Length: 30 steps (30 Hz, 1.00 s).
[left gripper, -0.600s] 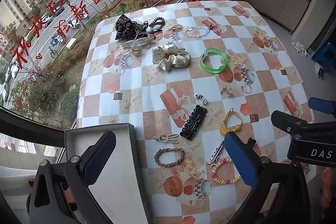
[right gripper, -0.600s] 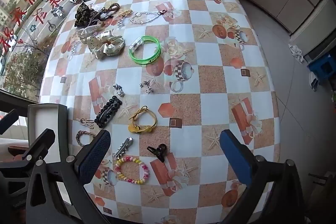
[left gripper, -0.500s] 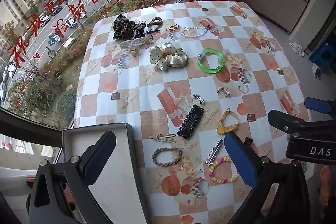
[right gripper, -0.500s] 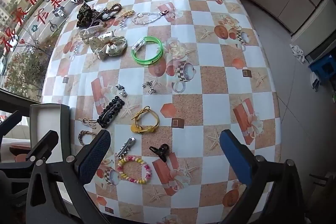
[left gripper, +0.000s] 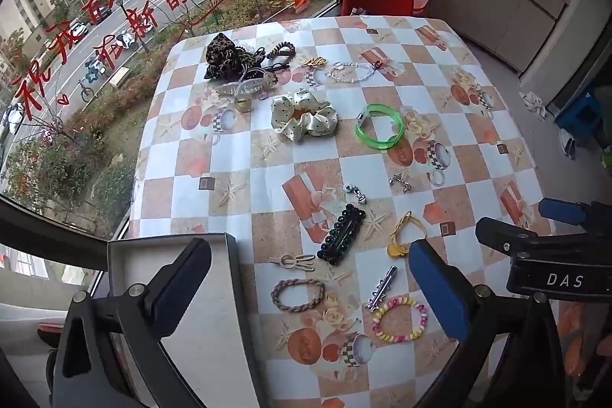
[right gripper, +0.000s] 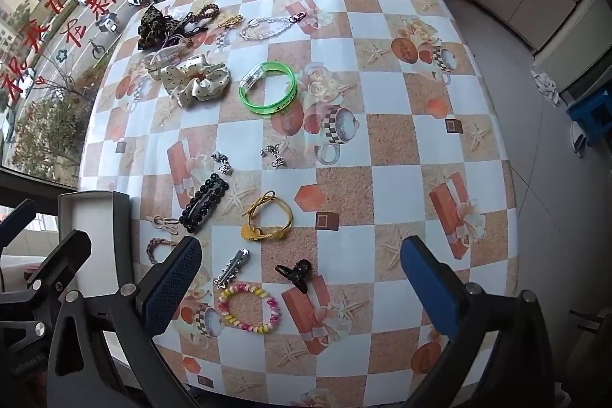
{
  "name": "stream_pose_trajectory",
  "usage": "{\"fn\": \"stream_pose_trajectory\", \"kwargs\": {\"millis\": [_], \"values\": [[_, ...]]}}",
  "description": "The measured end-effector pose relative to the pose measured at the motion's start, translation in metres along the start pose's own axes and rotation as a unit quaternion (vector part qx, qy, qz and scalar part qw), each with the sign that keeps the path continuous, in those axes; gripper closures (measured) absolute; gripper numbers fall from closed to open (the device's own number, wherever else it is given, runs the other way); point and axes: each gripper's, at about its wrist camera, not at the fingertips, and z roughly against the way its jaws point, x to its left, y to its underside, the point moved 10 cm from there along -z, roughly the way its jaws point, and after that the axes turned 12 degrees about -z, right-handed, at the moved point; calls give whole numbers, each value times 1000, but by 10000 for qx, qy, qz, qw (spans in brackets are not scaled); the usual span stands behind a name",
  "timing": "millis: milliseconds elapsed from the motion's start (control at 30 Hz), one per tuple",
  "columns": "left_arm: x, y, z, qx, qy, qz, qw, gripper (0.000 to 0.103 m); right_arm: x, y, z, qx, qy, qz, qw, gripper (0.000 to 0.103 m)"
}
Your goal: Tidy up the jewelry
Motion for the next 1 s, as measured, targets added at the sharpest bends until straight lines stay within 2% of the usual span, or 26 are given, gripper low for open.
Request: {"fn": "stream_pose_trajectory", "kwargs": {"millis": [167,1000], "values": [[1,1,-2,15,108,121,9999,0,-1,0,-2,23,73,-54,10000,0],[13,3,-10,178,-29,176,9997,0,6,-4,-7,166,246,73,9995,0]]}}
